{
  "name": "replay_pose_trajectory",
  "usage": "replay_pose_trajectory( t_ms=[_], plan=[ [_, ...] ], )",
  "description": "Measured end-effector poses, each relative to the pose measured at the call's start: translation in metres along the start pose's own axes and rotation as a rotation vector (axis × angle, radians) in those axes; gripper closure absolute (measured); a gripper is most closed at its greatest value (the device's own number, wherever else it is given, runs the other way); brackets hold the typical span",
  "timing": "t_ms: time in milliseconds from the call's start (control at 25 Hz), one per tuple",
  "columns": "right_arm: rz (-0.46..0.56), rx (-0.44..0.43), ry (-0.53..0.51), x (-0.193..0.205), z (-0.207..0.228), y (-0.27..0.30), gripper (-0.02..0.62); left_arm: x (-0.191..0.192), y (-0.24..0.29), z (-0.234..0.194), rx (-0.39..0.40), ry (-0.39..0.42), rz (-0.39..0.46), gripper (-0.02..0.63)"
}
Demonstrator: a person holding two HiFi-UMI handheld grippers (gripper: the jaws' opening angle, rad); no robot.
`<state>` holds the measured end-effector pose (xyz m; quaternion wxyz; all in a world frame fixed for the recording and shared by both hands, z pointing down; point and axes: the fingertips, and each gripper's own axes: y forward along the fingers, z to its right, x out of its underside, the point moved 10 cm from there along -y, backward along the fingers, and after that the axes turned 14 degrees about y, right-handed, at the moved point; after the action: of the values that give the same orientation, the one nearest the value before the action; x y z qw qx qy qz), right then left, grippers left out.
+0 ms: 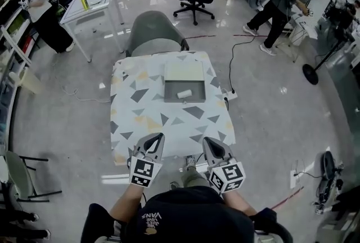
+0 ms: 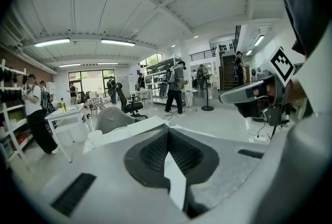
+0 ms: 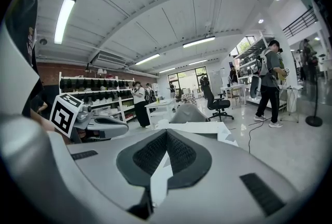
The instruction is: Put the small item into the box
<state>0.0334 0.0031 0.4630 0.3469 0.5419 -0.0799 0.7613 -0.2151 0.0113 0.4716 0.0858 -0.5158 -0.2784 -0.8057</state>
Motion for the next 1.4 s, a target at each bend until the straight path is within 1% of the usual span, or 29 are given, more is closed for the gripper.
replay_pose_trajectory(
  t_ms=[360,680,1000,1200,1400],
  plan=[
    [0.009,0.019,-0.02,0.017,-0.02,-0.03,0.597,0.013,-0.055,0.024,-0.026,-0.029,0.008,0.6],
    [0.003,0.032,-0.029,0.026,-0.031,-0.047,0.597,0.02,-0.09,0.037,-0.043,-0.046,0.016,0.601],
    [-0.011,0.036,-0.057,0.031,-0.042,-0.054,0.597,0.024,-0.111,0.046,-0.057,-0.069,0.033,0.6],
    [-0.012,0.025,-0.07,0.032,-0.048,-0.057,0.597,0.023,-0.117,0.048,-0.068,-0.075,0.049,0.601],
    [-0.012,0.031,-0.075,0.03,-0.05,-0.058,0.597,0.022,-0.121,0.048,-0.075,-0.079,0.054,0.6]
  ],
)
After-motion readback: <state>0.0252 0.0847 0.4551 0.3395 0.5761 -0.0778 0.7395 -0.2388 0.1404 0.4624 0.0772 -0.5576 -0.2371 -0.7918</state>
